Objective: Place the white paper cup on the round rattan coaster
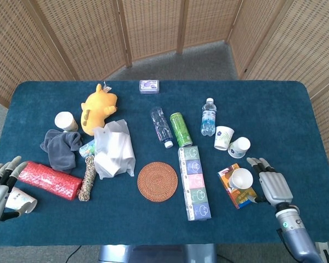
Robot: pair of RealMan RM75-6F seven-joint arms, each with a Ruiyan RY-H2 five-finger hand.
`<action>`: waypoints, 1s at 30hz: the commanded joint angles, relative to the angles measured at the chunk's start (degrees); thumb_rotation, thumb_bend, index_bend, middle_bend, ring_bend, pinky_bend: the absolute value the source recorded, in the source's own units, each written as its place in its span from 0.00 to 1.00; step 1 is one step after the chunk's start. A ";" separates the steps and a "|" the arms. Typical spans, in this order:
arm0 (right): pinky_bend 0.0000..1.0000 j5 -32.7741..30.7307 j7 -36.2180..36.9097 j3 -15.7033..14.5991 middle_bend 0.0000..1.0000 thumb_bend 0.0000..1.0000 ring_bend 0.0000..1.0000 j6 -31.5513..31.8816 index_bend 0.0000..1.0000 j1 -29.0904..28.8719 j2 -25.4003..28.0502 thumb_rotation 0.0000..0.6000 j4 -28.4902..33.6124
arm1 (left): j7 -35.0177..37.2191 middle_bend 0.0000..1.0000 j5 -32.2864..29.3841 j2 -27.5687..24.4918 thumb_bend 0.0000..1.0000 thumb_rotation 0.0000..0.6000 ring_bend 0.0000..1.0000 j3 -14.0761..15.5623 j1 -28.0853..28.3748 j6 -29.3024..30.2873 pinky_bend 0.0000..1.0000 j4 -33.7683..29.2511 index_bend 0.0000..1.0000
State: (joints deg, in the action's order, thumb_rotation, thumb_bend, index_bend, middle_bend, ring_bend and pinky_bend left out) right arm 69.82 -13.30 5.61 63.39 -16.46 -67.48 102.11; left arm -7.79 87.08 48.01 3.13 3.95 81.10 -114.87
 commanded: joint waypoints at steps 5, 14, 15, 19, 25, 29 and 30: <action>0.31 0.13 -1.15 0.03 0.31 0.04 0.20 2.01 0.21 -0.30 -2.79 1.00 -2.14 | -0.03 0.00 0.16 -0.13 0.27 1.00 0.00 0.05 -0.10 -0.06 0.00 -0.01 0.00; 0.35 2.02 -0.90 -0.05 0.43 0.10 0.31 4.82 0.32 -0.03 -4.46 1.00 -2.93 | -0.39 0.00 -0.06 0.07 0.27 1.00 0.00 0.00 -0.10 -0.40 0.00 -0.02 0.00; 0.36 2.32 -0.74 0.00 0.44 0.11 0.32 5.11 0.33 -0.02 -4.49 1.00 -2.83 | -0.46 0.00 -0.06 0.10 0.27 1.00 0.00 0.00 -0.09 -0.44 0.00 -0.02 0.00; 0.38 3.83 -0.53 -0.01 0.48 0.14 0.36 6.41 0.36 0.06 -4.69 1.00 -2.74 | -0.51 0.00 0.00 0.12 0.27 1.00 0.00 -0.01 -0.13 -0.43 0.00 -0.06 0.00; 0.41 4.49 -0.48 0.06 0.51 0.17 0.38 7.35 0.40 0.08 -5.24 1.00 -2.45 | -0.45 0.00 0.14 0.08 0.27 1.00 0.00 -0.01 -0.24 -0.32 0.00 -0.09 0.00; 0.41 4.90 -0.29 0.23 0.51 0.17 0.38 7.53 0.40 -0.13 -4.90 1.00 -0.19 | -0.29 0.00 0.02 0.02 0.28 1.00 0.00 -0.03 -0.19 -0.51 0.00 -0.12 0.00; 0.41 4.89 -0.17 0.35 0.51 0.17 0.38 7.52 0.40 -0.22 -4.77 1.00 0.63 | -0.24 0.00 -0.01 0.01 0.27 1.00 0.00 -0.04 -0.18 -0.55 0.00 -0.14 0.00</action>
State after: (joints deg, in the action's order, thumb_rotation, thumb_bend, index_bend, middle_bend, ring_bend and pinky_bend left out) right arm 74.62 -13.65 5.80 70.88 -16.53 -72.47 101.70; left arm -8.05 87.09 48.02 3.10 3.76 80.56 -115.00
